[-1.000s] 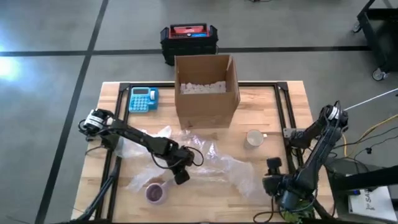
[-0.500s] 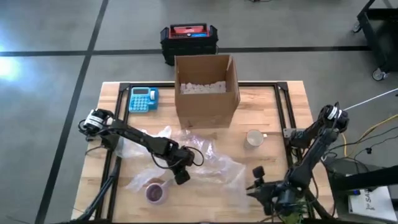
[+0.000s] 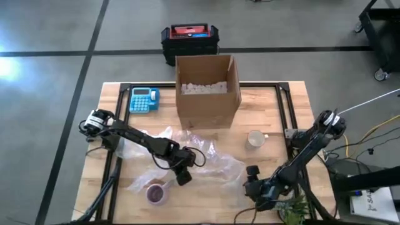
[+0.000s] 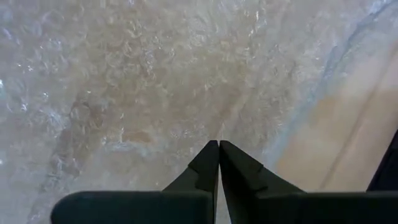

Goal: Wrap mug
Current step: Prepare the right bubble wrap

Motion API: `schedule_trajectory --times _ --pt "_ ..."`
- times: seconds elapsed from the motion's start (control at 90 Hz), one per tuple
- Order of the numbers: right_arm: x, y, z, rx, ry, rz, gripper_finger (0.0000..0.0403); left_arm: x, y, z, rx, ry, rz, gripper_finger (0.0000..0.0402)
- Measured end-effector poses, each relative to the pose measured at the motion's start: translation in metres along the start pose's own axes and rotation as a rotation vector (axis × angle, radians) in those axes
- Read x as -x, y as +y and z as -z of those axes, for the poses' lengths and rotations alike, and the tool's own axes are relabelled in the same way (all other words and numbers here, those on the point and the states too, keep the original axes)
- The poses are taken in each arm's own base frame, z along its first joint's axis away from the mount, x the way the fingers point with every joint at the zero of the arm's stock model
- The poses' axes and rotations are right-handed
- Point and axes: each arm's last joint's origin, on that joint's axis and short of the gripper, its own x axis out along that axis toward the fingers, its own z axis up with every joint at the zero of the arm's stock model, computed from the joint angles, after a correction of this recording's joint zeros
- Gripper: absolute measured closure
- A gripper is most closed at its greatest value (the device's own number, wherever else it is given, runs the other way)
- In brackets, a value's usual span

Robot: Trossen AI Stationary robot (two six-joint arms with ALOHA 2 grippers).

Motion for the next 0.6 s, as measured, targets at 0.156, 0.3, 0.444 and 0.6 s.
schedule_trajectory --times 0.156,0.3,0.444,0.6 --pt "-0.005 0.004 0.002 -0.027 0.082 -0.068 0.0209 0.000 0.000 0.000 0.000 -0.001 0.000 0.0402" --pt "0.014 0.006 -0.008 -0.049 0.090 -0.125 0.0221 0.000 0.000 0.000 -0.001 -0.006 0.000 0.0402" --pt "0.053 0.003 -0.021 -0.048 0.064 -0.132 0.0235 0.000 0.000 -0.001 -0.002 -0.008 0.002 0.0402" --pt "0.071 0.008 -0.009 -0.094 0.087 -0.144 0.0247 0.000 -0.001 -0.001 -0.002 -0.008 0.002 0.0402"
